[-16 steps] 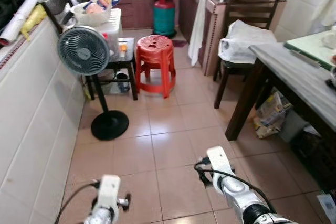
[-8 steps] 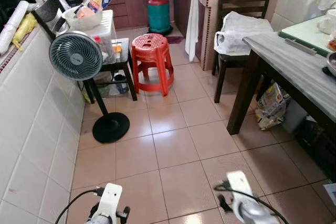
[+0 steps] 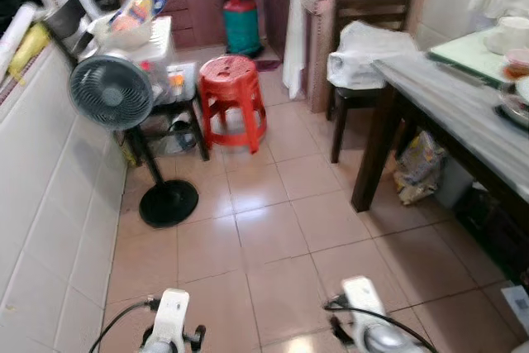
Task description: Setting the table
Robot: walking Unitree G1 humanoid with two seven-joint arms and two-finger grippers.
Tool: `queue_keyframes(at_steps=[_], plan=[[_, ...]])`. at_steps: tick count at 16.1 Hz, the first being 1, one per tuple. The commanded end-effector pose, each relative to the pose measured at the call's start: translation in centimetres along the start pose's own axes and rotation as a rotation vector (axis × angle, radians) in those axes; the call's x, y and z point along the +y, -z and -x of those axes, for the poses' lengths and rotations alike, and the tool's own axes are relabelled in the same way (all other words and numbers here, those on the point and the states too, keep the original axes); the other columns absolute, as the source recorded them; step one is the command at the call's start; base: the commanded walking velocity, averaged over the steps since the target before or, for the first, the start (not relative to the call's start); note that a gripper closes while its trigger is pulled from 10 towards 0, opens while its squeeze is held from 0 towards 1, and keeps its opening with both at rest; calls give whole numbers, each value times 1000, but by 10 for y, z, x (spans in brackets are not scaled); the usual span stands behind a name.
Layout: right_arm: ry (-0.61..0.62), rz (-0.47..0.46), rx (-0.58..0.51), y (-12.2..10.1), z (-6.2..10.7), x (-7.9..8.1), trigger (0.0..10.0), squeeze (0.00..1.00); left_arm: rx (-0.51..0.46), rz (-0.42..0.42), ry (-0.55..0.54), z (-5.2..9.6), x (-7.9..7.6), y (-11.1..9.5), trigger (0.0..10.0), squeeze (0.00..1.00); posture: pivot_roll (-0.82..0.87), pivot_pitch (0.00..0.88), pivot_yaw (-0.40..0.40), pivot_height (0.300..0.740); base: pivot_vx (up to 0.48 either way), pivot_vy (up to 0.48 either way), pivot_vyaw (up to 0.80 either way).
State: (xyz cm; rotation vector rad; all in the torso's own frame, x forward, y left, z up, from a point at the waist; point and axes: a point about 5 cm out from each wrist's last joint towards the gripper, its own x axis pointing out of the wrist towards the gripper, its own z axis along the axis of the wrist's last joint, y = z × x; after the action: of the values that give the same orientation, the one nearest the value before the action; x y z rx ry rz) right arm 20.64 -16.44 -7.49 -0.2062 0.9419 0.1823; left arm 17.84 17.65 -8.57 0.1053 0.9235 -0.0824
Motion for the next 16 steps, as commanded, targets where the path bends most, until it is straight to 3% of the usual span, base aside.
queue_keyframes(at_steps=[1, 13, 16], plan=[[-13, 25, -26, -11, -2, 2, 10000, 0, 26, -2, -17, 1, 4, 4, 10000, 0, -81, 0, 72, 740, 0, 0, 800], [-39, 103, -19, -17, -3, 6, 10000, 0, 55, -5, -31, 1, 6, 7, 10000, 0, -43, 0, 43, 740, 0, 0, 800], [-49, 96, -28, -21, -3, 8, 10000, 0, 67, 3, -37, 2, 7, 10, 10000, 0, -30, 0, 36, 740, 0, 0, 0]])
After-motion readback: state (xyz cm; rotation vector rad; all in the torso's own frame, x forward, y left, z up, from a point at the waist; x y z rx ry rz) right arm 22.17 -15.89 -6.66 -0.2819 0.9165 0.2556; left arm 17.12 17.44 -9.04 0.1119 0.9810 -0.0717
